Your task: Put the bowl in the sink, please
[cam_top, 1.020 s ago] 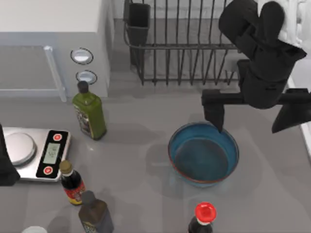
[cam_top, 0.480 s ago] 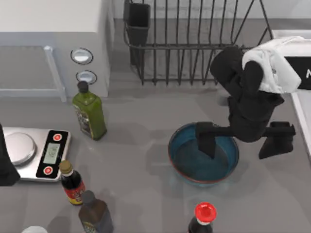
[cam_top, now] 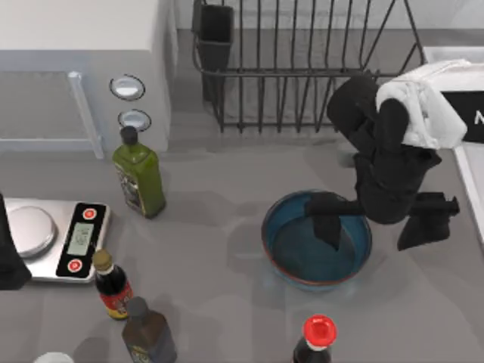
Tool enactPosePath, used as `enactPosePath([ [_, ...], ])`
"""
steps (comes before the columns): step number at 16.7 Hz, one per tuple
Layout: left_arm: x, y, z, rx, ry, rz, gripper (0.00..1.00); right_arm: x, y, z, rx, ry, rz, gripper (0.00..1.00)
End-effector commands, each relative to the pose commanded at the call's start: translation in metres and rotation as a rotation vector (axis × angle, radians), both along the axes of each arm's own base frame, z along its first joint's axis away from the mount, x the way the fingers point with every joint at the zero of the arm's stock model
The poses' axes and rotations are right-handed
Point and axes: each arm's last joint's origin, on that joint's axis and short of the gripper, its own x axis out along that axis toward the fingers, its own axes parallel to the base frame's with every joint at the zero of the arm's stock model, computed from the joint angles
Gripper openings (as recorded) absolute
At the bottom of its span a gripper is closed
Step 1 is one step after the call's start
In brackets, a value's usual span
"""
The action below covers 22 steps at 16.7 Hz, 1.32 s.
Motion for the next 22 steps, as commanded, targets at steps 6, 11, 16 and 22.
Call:
enactPosePath([
  [6, 0.0, 0.0, 0.0, 0.0, 0.0, 0.0, 1.0, 0.0, 0.0, 0.0, 0.0, 0.0, 0.0, 0.25],
  [11, 0.0, 0.0, 0.0, 0.0, 0.0, 0.0, 1.0, 0.0, 0.0, 0.0, 0.0, 0.0, 0.0, 0.0],
  [16, 0.0, 0.0, 0.0, 0.0, 0.0, 0.0, 1.0, 0.0, 0.0, 0.0, 0.0, 0.0, 0.0, 0.0],
  [22, 0.0, 0.0, 0.0, 0.0, 0.0, 0.0, 1.0, 0.006, 0.004, 0.02, 0.003, -0.009, -0.003, 0.0],
])
